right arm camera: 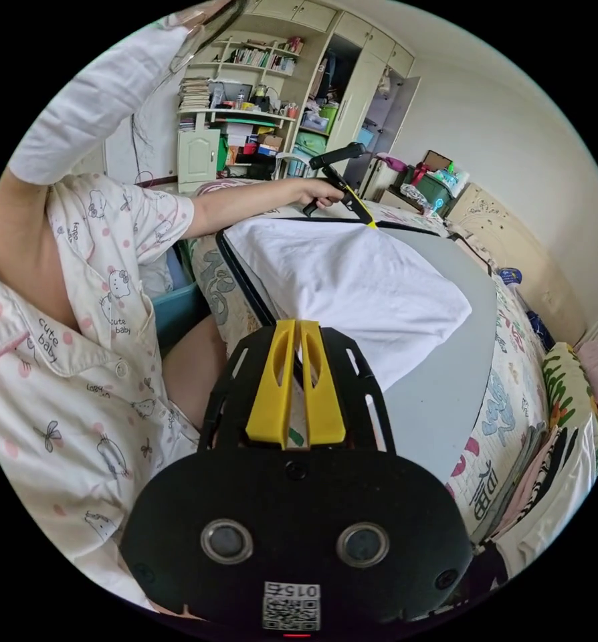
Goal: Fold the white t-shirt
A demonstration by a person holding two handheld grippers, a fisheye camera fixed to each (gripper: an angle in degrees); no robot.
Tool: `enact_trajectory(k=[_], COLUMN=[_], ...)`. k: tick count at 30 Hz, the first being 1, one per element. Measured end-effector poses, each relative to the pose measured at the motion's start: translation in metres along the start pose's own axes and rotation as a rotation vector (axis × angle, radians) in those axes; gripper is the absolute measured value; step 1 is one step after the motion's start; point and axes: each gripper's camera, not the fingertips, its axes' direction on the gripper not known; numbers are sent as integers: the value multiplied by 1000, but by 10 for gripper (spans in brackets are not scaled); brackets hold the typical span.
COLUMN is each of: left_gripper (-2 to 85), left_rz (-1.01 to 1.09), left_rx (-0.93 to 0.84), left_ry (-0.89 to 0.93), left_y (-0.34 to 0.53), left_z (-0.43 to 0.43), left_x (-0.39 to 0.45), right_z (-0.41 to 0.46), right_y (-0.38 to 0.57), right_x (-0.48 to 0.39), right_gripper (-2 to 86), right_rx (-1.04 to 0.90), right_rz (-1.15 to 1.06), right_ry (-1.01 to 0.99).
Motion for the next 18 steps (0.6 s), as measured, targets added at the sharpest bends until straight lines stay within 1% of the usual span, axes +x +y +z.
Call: enact_trajectory(k=[3, 6, 8, 10, 13, 14, 15, 17, 18], left_gripper=[14, 21, 32, 53, 91, 100, 105, 120, 124], left_rz=[-5, -63, -146, -185, -230, -242, -241, -222, -217], left_rx=[-9, 1, 51, 81, 105, 99, 91, 40, 27], left_ry=[-5, 46, 163, 249, 349, 354, 350, 326, 324], left_y=[-10, -16, -14, -11, -10, -11, -12, -18, -19], left_z=[-8, -21, -39, -50, -56, -55, -54, -49, -48], left_x=[-8, -30, -63, -86, -114, -120, -121, -123, -123], right_z=[-14, -40, -75, -107, -143, -149, -149, -144, -141], right_y=[-26, -52, -72, -88, -114, -125, -130, -148, -152], right_x=[7, 20, 36, 59, 120, 149, 164, 221, 233], right_gripper=[9, 37, 59, 71, 80, 91, 97, 109, 110], right_rx=[7, 13, 72, 158, 258, 265, 263, 261, 266], right_rz=[38, 83, 56, 49, 188, 288, 339, 547, 595], right_ry=[-33, -99, -242, -333, -345, -327, -322, -361, -382])
